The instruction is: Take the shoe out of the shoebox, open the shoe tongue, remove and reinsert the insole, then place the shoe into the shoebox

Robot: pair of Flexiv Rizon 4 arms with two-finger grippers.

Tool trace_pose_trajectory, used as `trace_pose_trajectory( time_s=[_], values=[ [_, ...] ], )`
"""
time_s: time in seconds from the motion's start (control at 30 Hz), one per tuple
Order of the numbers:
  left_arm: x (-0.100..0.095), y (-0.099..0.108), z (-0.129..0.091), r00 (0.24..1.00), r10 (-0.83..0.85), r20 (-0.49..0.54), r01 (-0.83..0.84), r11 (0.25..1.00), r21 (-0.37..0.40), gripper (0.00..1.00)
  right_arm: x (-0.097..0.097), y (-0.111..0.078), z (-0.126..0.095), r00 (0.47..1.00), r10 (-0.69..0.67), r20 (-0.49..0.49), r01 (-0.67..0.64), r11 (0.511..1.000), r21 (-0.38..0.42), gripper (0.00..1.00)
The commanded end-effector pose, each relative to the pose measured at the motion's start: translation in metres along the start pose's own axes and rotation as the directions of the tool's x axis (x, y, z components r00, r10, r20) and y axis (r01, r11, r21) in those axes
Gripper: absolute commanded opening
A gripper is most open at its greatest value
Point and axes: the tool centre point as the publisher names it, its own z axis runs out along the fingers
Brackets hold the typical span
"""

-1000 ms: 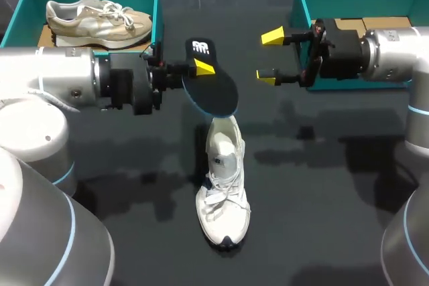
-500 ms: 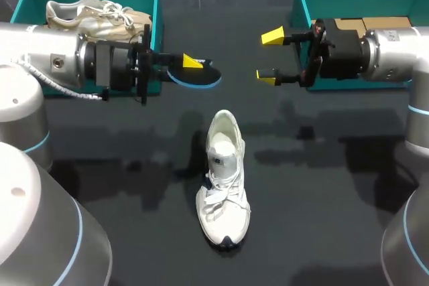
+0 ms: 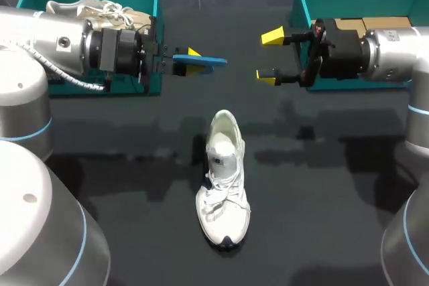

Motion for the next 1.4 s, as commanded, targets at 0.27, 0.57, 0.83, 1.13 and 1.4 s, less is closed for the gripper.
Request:
trace_pose_trajectory(
  time_s=[0.27, 0.57, 0.83, 1.13, 1.4],
  values=[
    [-0.003, -0.014, -0.015, 0.857, -0.515, -0.005, 0.514, 0.857, -0.045, 0.00, 0.000, -0.001, 0.000, 1.000, 0.001, 0.003, -0.001, 1.000, -0.001, 1.00],
    [-0.005, -0.019, -0.018, 0.739, -0.674, 0.013, 0.673, 0.739, 0.033, 0.00, 0.000, -0.001, 0.000, 1.000, 0.001, 0.003, -0.001, 1.000, -0.001, 1.00],
    [-0.004, -0.016, -0.015, 0.625, -0.781, 0.003, 0.779, 0.624, 0.052, 0.00, 0.000, -0.001, 0.000, 1.000, 0.001, 0.003, -0.001, 1.000, -0.001, 1.00],
    [-0.004, -0.022, -0.011, 0.487, -0.872, -0.051, 0.873, 0.485, 0.044, 0.00, 0.000, -0.001, 0.000, 1.000, 0.001, 0.003, -0.001, 1.000, -0.001, 1.00],
    [-0.005, -0.016, -0.008, 0.274, -0.959, -0.070, 0.962, 0.273, 0.028, 0.00, 0.000, -0.001, 0.000, 1.000, 0.001, 0.003, -0.001, 1.000, -0.001, 1.00]
  ],
)
